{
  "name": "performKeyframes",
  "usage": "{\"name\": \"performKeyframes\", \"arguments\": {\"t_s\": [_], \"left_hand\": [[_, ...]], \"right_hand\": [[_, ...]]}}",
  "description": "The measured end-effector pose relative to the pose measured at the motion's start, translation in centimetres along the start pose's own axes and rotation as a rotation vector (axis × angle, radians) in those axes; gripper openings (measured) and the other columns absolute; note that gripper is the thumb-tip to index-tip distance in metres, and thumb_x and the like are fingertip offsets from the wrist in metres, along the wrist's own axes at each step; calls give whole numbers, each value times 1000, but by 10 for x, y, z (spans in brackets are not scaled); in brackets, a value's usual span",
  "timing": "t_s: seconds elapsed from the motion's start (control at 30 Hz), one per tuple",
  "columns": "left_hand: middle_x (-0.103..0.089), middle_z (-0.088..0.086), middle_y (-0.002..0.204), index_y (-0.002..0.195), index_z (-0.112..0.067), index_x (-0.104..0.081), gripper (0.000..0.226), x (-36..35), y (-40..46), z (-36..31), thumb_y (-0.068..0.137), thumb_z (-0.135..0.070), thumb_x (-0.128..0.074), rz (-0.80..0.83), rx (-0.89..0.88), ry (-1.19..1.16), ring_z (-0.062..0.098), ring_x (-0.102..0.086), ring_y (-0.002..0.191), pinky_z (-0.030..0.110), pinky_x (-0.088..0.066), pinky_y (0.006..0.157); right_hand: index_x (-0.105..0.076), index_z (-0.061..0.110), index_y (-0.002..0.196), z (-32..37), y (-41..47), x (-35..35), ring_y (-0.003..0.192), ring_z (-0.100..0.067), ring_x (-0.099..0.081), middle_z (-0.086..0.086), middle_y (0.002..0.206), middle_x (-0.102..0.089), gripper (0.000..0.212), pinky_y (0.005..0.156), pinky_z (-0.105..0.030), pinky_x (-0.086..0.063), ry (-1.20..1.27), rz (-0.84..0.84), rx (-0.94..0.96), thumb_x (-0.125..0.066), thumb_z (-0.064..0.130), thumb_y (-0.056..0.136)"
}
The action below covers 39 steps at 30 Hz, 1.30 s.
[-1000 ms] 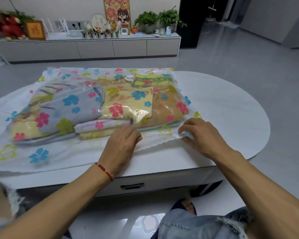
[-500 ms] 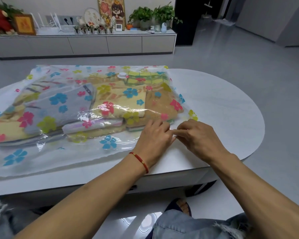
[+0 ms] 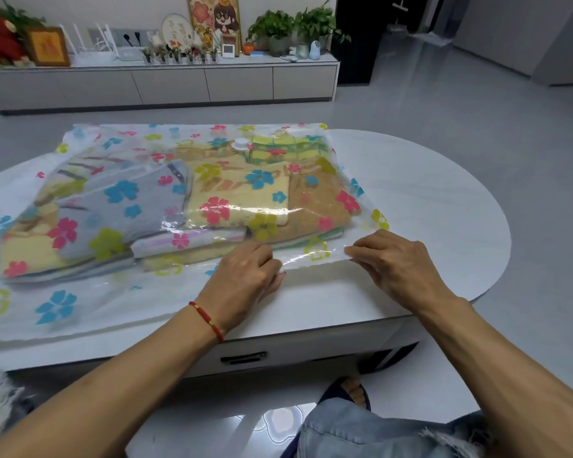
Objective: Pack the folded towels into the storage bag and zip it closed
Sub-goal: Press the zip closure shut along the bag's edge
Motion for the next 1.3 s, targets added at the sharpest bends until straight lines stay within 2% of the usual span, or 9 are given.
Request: {"name": "performKeyframes", "arguments": {"t_s": [0.2,0.33,0.43,0.63,0.8,0.97,1.1,1.17,1.3], "left_hand": [[-60,10,78,83,-7,-67,11,10,-37,24,89,-15,-67,-24,116,-2,30,-55,70,42,-47,61],[-60,11,81,85,-5,-67,10,8,-30,15,86,-14,-71,-4,198,-56,33,-58,75,45,-49,65],[-57,13,78,79,-3,-65,13,11,-27,9,90,-9,-65,-3,192,-41,34,-54,73,44,-46,63],[-58,12,73,74,-3,-66,11,33,-40,16,82,-3,-73,-16,140,25,30,-54,67,39,-45,56],[-60,13,76,78,-2,-68,7,58,-82,48,84,-3,-72,-9,143,71,31,-57,69,40,-48,58],[-58,12,73,78,-6,-68,18,90,-133,87,92,-13,-59,-3,162,164,30,-56,64,38,-46,52],[-54,10,69,80,-7,-68,24,99,-164,102,94,-18,-52,-15,195,227,32,-54,61,38,-44,50],[-56,9,70,80,-9,-69,18,97,-167,100,93,-16,-57,-42,186,246,31,-56,63,37,-45,54],[-58,9,72,83,-10,-69,11,97,-168,99,90,-16,-66,-92,178,239,30,-57,66,37,-46,57]], "right_hand": [[-82,20,100,4,-3,-1,85,-27,-73,3,94,-78,12,47,-35,-54,-3,32,-12,-80,19,88],[-79,10,113,33,7,-4,92,-33,-73,-7,111,-79,41,68,-40,-60,-45,41,56,-89,22,75],[-75,6,117,86,28,-19,102,-33,-72,-13,117,-76,47,81,-41,-60,-62,76,165,-88,23,75],[-77,11,100,122,40,-29,85,-31,-76,-9,97,-79,33,58,-39,-60,-35,95,171,-83,-2,71],[-83,11,100,116,28,-27,91,-29,-80,-7,104,-82,49,65,-42,-66,-3,-61,131,-94,-7,56],[-84,9,103,108,20,-25,95,-31,-79,-10,107,-81,63,73,-45,-64,2,-66,72,-91,-18,46],[-83,8,97,124,19,-20,95,-34,-79,-12,108,-81,38,73,-45,-64,6,-52,-45,-92,-5,63],[-80,4,98,152,26,-19,103,-36,-76,-16,118,-77,30,82,-45,-61,-2,-56,-102,-88,2,69],[-71,7,125,247,65,-39,130,-34,-63,-14,140,-66,46,106,-50,-51,57,41,84,-79,14,80]]}}
Point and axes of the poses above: each hand's wrist, its own y-axis towards the middle knuckle, its own x-axis out of the back of the hand, z = x × y, the point moved 2 cm from there along y, towards the middle knuckle
